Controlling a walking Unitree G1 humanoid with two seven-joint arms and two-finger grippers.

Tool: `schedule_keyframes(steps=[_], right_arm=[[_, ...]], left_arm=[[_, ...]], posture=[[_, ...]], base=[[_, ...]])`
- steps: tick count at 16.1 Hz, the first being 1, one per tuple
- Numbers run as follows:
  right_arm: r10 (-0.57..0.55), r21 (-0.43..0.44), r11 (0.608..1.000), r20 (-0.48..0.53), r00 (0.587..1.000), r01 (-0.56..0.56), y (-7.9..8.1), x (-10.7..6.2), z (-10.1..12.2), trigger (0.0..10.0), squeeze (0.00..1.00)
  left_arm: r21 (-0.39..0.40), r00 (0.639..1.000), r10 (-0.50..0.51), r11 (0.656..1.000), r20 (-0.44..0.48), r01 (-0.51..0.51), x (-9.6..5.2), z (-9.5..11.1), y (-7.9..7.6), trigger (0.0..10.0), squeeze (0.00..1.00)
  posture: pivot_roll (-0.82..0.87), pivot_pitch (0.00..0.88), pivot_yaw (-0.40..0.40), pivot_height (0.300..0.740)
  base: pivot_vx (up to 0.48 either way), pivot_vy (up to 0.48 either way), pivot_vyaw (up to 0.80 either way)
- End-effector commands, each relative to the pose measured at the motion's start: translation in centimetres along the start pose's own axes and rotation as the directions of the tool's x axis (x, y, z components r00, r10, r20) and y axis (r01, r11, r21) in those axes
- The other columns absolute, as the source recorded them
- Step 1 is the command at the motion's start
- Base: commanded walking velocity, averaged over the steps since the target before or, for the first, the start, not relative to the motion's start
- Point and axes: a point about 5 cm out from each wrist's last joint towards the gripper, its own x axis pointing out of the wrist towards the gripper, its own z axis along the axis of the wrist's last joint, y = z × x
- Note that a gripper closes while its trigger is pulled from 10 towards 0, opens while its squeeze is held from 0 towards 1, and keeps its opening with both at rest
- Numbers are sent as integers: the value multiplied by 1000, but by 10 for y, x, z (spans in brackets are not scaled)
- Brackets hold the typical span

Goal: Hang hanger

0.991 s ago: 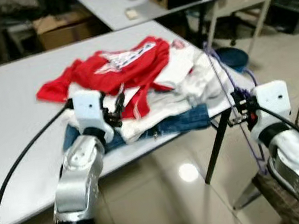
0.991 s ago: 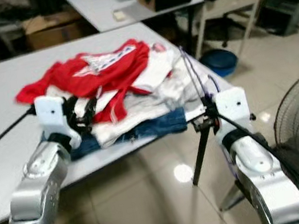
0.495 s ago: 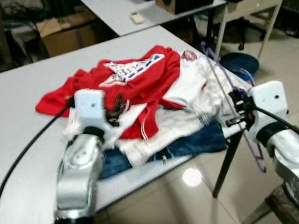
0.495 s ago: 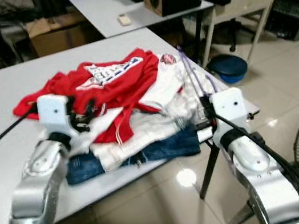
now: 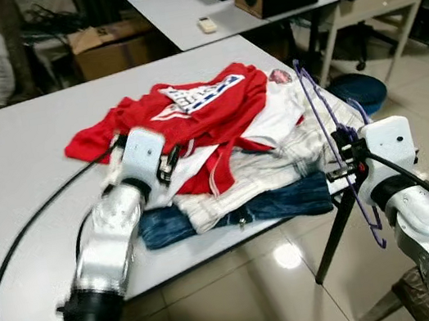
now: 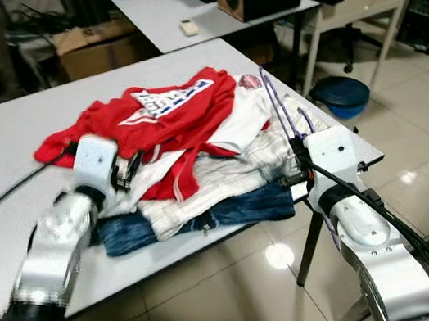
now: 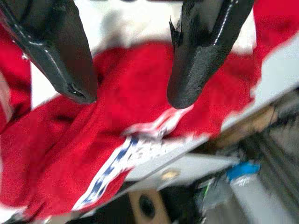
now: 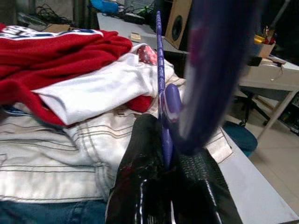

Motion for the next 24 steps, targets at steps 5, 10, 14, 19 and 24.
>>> schedule_keyframes(steps=[5, 10, 14, 19, 24], right_arm=[[-8, -7, 1000, 28, 1000, 8, 1, 1, 5, 10000, 0], [-2, -9, 1000, 29, 1000, 2, 1, 1, 4, 10000, 0], [6, -14, 1000, 30, 1000, -6, 2, 1, 5, 10000, 0], [13, -16, 1000, 32, 999, -13, 3, 2, 5, 10000, 0], [14, -18, 1000, 33, 999, -13, 3, 2, 5, 10000, 0]], left_arm=[[-29, 992, -113, 993, 53, 114, 22, 9, 4, 4824, 0], [-14, 981, -195, 981, -4, 195, 35, 0, 2, 6118, 0], [3, 969, -244, 970, -39, 244, 37, -7, -3, 2235, 0], [31, 973, -219, 975, -74, 221, 39, -12, 2, 0, 0], [43, 975, -205, 977, -90, 209, 42, -12, 4, 0, 0]], posture=[[-48, 0, 36, 740], [-58, 0, 41, 740], [-59, 0, 39, 740], [-56, 0, 37, 740], [-59, 0, 40, 740]], base=[[0, 0, 0], [0, 0, 0], [0, 0, 0], [0, 0, 0], [0, 0, 0]])
